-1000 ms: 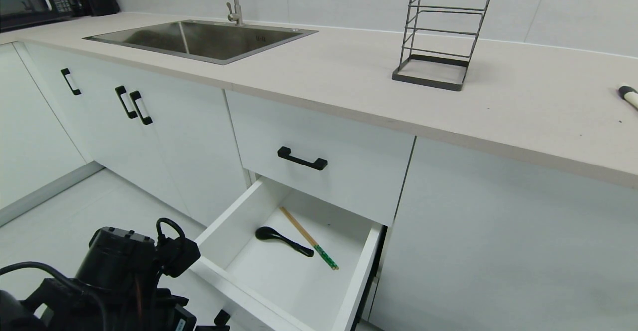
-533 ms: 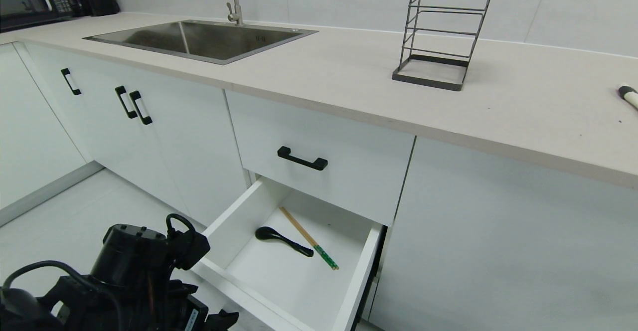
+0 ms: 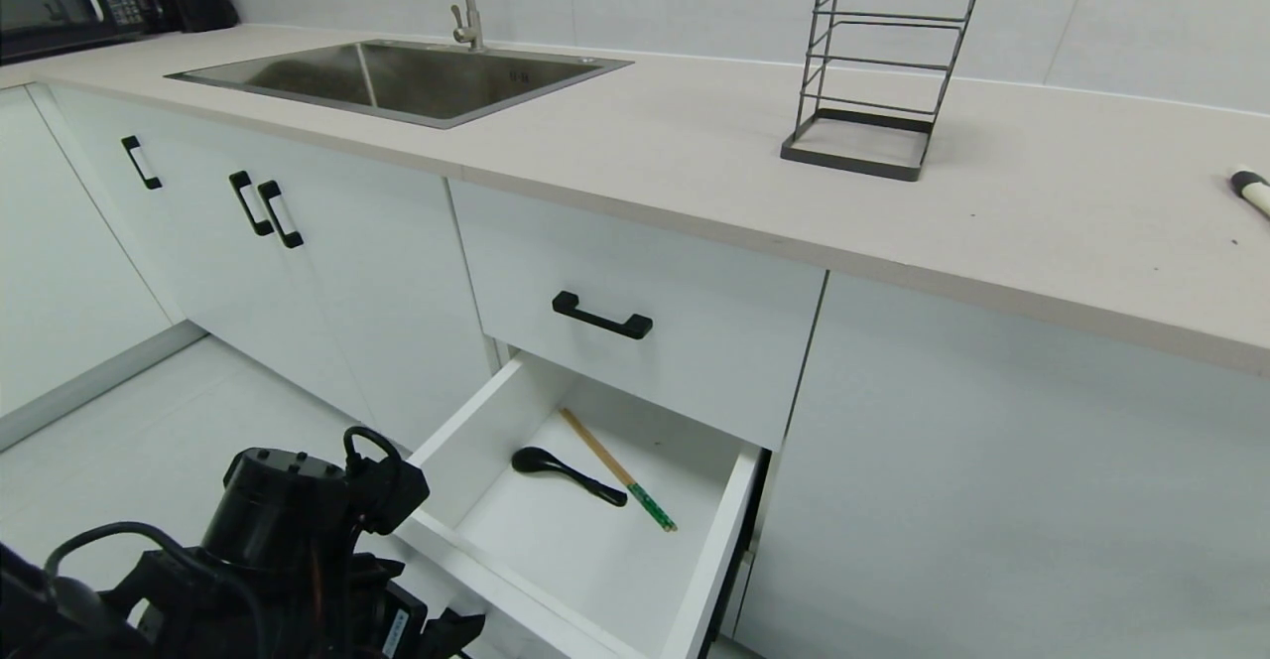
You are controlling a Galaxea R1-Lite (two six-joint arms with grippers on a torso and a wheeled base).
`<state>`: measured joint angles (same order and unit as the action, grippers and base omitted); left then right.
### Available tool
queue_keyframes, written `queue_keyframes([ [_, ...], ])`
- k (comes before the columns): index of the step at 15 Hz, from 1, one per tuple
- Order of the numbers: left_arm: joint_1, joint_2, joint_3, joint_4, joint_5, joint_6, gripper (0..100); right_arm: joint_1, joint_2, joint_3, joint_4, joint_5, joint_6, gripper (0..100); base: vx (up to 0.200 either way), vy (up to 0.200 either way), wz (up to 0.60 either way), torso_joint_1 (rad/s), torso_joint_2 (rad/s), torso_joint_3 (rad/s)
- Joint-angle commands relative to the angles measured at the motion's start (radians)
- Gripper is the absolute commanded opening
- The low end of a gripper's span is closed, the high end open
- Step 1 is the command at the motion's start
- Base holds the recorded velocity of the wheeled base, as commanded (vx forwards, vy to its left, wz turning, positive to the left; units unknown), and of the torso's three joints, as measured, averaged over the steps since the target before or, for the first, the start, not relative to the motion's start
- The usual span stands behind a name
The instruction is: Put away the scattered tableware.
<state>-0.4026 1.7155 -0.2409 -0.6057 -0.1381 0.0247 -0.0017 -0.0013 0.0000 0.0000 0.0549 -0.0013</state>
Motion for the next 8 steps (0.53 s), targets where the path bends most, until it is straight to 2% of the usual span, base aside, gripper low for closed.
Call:
queue_keyframes([
  [1, 0.001, 0.024, -0.002, -0.032, 0.000, -0.005, 100, 0.000, 0.001, 0.000, 0.000, 0.000, 0.000, 100, 0.000, 0.000, 0.00, 0.000, 0.00, 0.000],
  [4, 0.001, 0.058, -0.002, -0.104, 0.000, -0.008, 100, 0.000, 0.001, 0.000, 0.000, 0.000, 0.000, 100, 0.000, 0.000, 0.00, 0.000, 0.00, 0.000],
  [8, 0.001, 0.067, -0.009, -0.126, 0.000, -0.009, 100, 0.000, 0.001, 0.000, 0.000, 0.000, 0.000, 100, 0.000, 0.000, 0.00, 0.000, 0.00, 0.000],
])
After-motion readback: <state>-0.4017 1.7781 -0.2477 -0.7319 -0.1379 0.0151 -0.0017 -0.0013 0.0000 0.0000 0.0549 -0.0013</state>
